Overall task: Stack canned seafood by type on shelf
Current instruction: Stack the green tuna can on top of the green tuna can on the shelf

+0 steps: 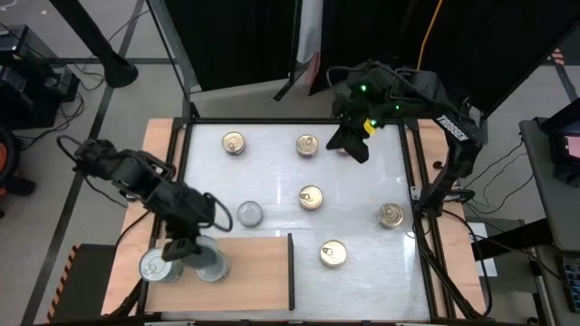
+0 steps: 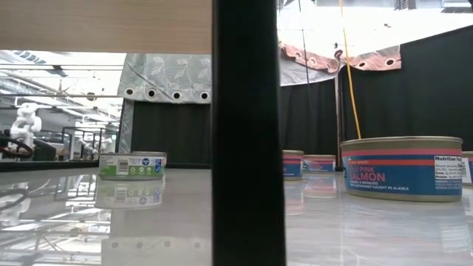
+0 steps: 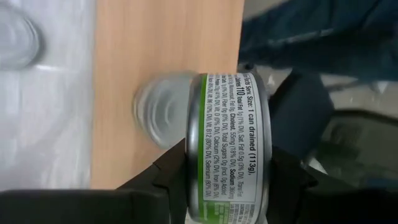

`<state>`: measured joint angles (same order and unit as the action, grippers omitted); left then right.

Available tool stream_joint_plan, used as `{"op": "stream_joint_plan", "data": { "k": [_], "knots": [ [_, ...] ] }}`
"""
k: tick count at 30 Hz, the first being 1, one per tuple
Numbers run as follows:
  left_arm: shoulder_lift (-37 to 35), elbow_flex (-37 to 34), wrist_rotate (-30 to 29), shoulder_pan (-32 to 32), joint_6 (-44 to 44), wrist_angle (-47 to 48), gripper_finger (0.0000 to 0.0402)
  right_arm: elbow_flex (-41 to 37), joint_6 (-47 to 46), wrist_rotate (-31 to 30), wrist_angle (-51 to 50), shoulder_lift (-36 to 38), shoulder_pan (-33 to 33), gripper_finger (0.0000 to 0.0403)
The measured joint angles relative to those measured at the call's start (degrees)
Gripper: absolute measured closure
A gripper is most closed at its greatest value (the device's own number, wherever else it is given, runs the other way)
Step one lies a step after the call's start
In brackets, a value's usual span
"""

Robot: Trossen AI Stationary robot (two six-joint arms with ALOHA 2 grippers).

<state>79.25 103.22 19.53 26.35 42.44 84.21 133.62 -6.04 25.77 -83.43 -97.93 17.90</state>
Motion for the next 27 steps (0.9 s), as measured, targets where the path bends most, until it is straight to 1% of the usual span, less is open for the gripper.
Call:
{"op": "stream_joint_plan", "data": {
  "k": [3, 7, 13, 16, 22, 27],
  "knots": [
    [-1.19, -2.2, 1.56, 0.5, 1.21, -1.45, 0.0249, 0.0, -1.39, 0.06, -0.06, 0.0, -2.96, 0.039],
    [-1.82, -4.62, 3.3, 1.37, 1.67, -7.98, 0.0249, 0.0, -2.79, -0.34, -0.01, 0.0, -6.88, 0.039],
    [-1.82, -9.47, 4.43, 1.42, -1.25, -9.15, 0.0249, 0.0, -4.9, -3.35, 1.05, 0.0, -11.69, 0.039],
    [-1.96, -11.89, 5.2, 1.47, -1.34, -10.58, 0.0249, 0.0, -5.6, -3.38, 1.71, 0.0, -13.01, 0.039],
    [-2.04, -14.21, 6.27, 1.45, -1.23, -15.88, 0.0249, 0.0, -5.77, -3.48, 2.23, 0.0, -14.0, 0.039],
    [-1.99, -15.8, 5.69, 1.42, -0.92, -15.39, 0.0249, 0.0, -5.83, -3.57, 2.26, 0.0, -13.94, 0.039]
  ]
}}
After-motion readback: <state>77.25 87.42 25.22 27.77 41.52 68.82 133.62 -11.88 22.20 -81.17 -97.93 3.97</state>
